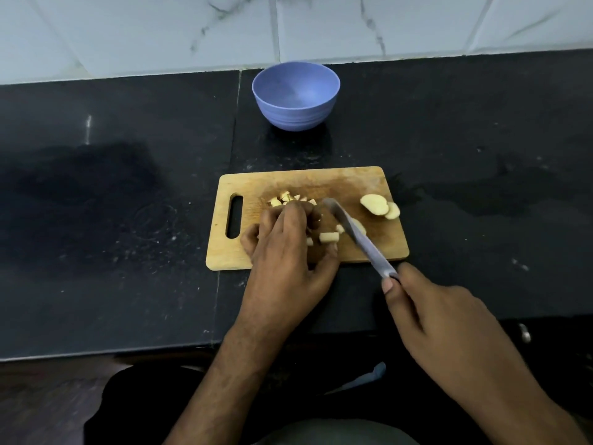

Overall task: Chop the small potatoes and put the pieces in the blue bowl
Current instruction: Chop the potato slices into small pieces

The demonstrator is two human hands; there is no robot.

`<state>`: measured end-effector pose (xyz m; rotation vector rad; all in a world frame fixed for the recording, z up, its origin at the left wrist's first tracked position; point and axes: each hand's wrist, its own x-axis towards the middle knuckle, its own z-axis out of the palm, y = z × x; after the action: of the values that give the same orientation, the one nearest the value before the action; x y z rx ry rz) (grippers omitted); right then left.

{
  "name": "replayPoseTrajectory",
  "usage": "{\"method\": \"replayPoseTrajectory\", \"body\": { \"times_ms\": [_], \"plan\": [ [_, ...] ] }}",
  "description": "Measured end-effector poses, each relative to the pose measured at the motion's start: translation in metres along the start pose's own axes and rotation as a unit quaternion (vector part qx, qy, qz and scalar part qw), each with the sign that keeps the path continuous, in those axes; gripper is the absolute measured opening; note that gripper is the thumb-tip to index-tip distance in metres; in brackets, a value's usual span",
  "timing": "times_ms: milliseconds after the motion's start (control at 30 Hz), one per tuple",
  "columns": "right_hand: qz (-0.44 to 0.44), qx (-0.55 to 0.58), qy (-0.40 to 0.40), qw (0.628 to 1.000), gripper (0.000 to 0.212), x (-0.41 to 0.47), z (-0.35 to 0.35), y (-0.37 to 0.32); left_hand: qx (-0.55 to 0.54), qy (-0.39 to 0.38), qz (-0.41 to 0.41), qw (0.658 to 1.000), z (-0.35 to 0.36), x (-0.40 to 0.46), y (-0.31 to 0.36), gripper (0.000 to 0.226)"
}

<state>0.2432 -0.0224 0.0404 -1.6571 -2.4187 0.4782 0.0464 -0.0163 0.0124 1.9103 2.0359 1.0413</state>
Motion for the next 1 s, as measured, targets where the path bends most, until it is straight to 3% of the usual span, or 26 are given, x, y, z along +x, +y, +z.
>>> {"method": "replayPoseTrajectory", "body": {
  "times_ms": [300, 567, 867, 1000],
  "plan": [
    [0.051, -0.035, -0.038, 0.997, 0.031, -0.027, -0.004, -0.017, -0.001, -0.004, -0.009, 1.000, 0.003, 0.003, -0.001, 0.039],
    [0.063, -0.081, -0.085, 0.991, 0.018, -0.026, -0.010, -0.034, -0.005, -0.003, -0.007, 1.000, 0.004, 0.003, -0.002, 0.040],
    [0.017, -0.014, -0.038, 0.999, 0.029, -0.005, -0.005, -0.023, -0.019, 0.007, -0.025, 0.999, 0.001, 0.002, 0.000, 0.041],
    [-0.012, 0.043, 0.032, 0.998, 0.027, -0.002, -0.012, -0.004, -0.021, 0.000, -0.015, 1.000, 0.000, 0.003, 0.001, 0.038]
  ]
}}
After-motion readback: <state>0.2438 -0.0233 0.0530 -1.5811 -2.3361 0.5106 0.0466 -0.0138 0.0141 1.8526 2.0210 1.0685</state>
